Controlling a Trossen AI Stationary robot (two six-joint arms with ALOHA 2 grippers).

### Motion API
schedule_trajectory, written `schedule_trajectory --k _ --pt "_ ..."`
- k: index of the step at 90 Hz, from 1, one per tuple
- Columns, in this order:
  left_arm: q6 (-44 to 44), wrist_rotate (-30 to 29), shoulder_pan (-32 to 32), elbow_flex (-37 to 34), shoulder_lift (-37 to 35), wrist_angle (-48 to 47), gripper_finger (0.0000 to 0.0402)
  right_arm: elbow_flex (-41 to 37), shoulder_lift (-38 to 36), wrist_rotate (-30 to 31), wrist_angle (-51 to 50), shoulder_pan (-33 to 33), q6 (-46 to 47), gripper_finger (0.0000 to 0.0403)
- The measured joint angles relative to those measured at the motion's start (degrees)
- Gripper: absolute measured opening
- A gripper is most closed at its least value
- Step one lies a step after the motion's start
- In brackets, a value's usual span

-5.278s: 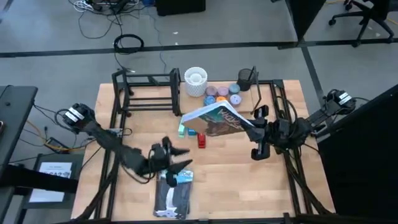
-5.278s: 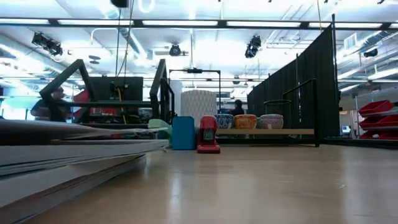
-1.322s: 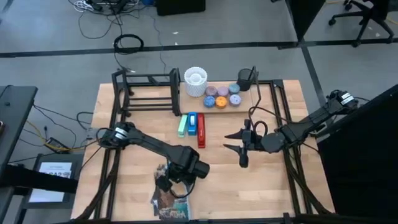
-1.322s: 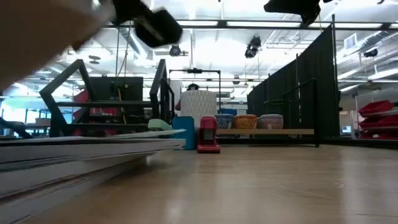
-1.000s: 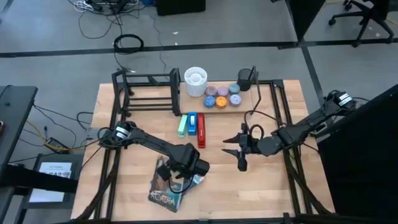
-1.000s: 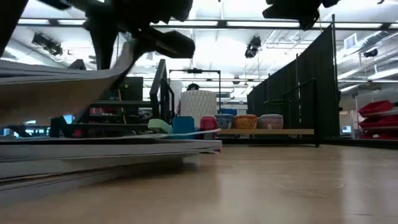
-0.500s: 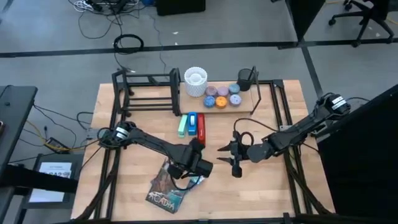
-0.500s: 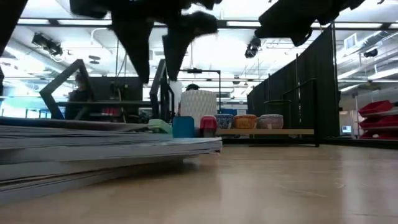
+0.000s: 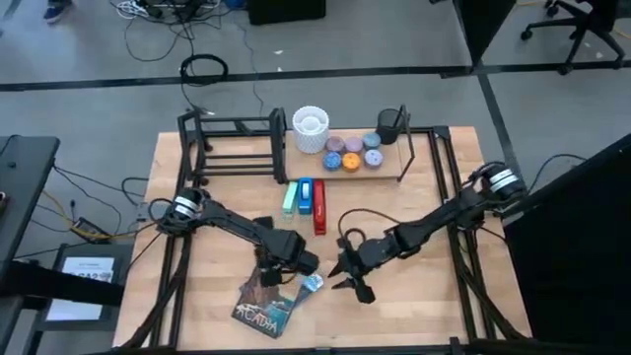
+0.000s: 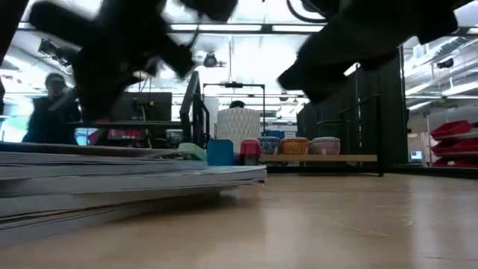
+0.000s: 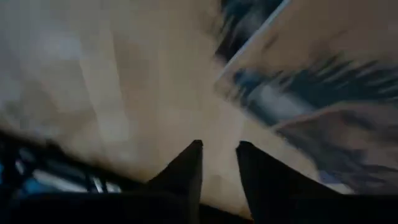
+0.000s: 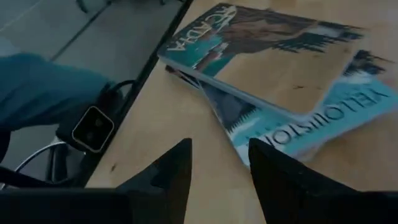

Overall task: Stock shelves
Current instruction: Adjust all the stacked books

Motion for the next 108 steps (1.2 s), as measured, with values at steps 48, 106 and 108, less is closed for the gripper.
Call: schedule_trajectory --k 48,106,108 --pt "-17.94 6.71 -0.16 -35.36 -21.51 37.60 0.0000 3.42 9.43 -13.67 -1.09 0.02 4.98 0.0125" --pt "-20.20 6.31 -3.65 -38.92 -21.24 49.45 0.0000 15.20 19.30 -18.04 -12.17 -10.34 4.72 0.0082" --pt "-20.20 5.98 -3.83 -38.79 -21.22 49.67 0.0000 15.20 19.30 -18.02 -12.15 -10.70 4.67 0.0081"
